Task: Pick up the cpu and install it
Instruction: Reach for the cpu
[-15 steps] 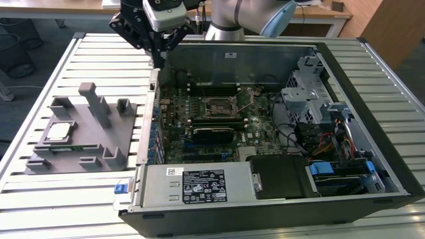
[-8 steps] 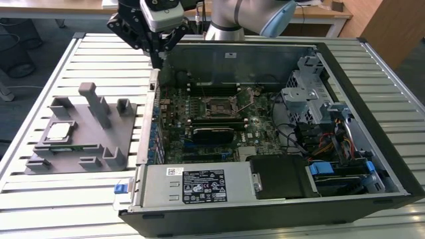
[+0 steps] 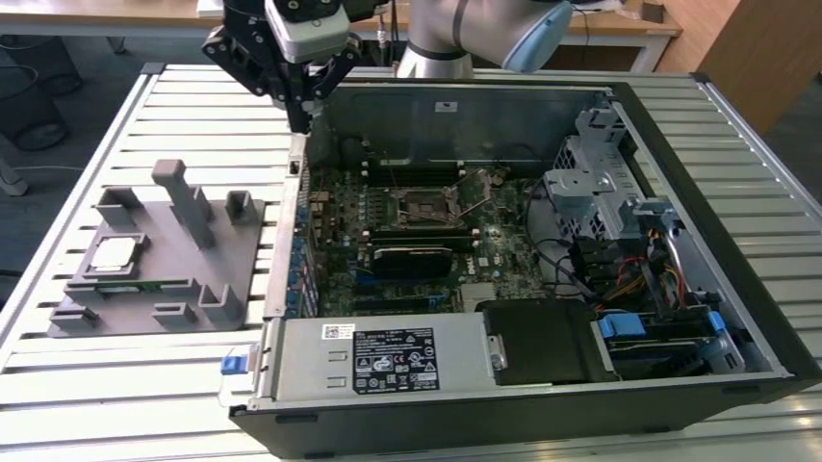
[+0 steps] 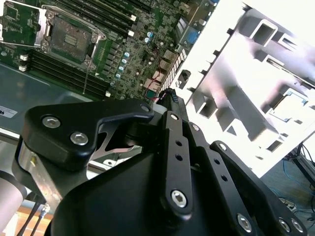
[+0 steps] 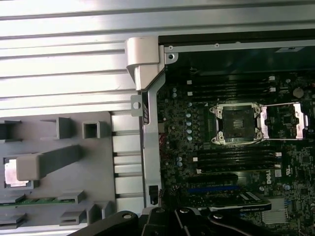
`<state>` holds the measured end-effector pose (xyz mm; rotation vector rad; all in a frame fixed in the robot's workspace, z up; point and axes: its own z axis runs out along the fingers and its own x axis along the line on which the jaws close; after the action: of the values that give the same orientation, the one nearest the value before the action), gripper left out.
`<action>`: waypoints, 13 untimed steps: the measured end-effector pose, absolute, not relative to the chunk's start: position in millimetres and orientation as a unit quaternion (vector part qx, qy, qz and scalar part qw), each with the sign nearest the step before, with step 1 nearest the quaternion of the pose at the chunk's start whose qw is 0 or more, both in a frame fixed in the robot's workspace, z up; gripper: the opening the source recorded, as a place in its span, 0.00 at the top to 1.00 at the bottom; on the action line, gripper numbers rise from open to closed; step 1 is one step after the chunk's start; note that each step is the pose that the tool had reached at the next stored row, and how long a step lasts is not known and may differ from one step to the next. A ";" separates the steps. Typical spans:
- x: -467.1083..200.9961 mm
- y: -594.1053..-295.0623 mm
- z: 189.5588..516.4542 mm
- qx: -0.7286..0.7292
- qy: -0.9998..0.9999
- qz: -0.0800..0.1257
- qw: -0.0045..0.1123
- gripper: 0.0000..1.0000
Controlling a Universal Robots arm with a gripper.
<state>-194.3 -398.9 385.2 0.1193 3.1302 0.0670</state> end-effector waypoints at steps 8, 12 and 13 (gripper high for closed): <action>-201.8 -398.6 384.9 0.038 0.999 0.021 0.004 0.89; -208.6 -398.1 384.6 0.038 0.999 0.021 0.004 0.89; -210.6 -398.1 384.6 0.038 0.999 0.021 0.004 0.89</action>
<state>-210.6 -398.1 384.6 0.1193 3.1307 0.0670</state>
